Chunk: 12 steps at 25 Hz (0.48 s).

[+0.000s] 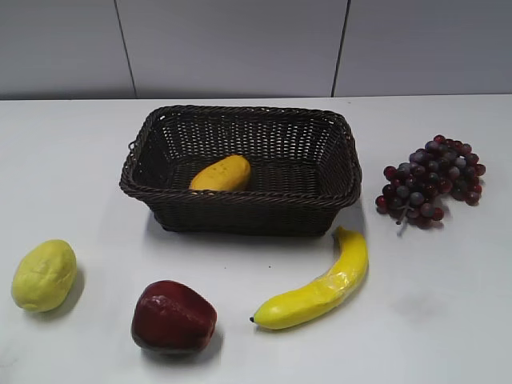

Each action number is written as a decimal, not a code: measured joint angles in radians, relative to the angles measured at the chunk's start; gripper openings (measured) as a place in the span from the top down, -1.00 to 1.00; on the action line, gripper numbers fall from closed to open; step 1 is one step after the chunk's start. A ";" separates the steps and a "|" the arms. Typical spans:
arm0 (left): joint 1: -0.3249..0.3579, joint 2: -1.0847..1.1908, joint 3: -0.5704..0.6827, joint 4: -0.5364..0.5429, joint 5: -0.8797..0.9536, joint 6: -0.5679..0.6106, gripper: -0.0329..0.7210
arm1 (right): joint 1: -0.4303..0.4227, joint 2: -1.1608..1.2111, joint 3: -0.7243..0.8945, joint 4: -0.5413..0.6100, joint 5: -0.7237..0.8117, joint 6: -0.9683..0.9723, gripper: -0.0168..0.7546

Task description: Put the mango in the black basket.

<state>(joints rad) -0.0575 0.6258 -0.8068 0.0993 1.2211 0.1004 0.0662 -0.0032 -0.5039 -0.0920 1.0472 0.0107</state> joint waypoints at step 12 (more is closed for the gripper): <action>0.000 -0.525 0.241 0.006 -0.027 -0.003 -0.65 | 0.000 0.000 0.000 0.000 0.000 0.000 -0.34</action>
<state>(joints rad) -0.0575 0.1011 -0.5656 0.1050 1.1945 0.0974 0.0662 -0.0032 -0.5039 -0.0920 1.0472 0.0107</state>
